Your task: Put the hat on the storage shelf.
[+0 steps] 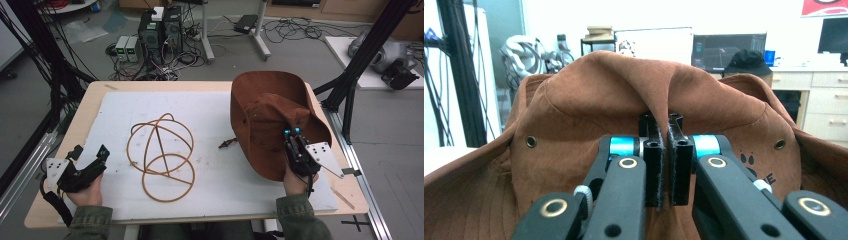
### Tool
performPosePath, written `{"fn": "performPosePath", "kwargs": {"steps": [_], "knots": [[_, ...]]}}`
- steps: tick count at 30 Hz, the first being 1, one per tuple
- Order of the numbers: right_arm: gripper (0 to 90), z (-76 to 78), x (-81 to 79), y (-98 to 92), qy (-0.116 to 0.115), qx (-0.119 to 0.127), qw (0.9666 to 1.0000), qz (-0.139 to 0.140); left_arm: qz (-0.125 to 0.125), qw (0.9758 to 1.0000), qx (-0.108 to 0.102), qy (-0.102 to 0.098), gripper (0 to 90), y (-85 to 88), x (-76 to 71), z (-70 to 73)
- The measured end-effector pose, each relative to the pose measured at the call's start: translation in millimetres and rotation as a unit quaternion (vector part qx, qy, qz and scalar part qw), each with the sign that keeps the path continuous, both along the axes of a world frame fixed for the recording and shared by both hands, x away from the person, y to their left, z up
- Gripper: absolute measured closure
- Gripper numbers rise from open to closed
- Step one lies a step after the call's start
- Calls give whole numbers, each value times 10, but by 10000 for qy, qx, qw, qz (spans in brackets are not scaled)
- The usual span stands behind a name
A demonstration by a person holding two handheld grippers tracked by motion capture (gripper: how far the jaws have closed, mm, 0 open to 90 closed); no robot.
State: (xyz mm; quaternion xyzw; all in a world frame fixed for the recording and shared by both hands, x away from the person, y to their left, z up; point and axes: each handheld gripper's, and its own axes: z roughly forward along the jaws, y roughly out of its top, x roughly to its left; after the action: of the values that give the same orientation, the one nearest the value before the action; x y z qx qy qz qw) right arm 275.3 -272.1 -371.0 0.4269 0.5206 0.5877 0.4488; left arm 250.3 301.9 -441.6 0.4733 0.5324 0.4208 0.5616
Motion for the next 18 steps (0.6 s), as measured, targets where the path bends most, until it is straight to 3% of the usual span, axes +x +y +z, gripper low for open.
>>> {"fn": "performPosePath", "kwargs": {"steps": [10,18], "knots": [[884,199,-104,82,-179,135,9991,372,22,9999,-98,-23,159,20,-23,0],[883,308,-99,150,-359,218,9975,564,19,9999,-101,-24,158,9,0,1]]}}
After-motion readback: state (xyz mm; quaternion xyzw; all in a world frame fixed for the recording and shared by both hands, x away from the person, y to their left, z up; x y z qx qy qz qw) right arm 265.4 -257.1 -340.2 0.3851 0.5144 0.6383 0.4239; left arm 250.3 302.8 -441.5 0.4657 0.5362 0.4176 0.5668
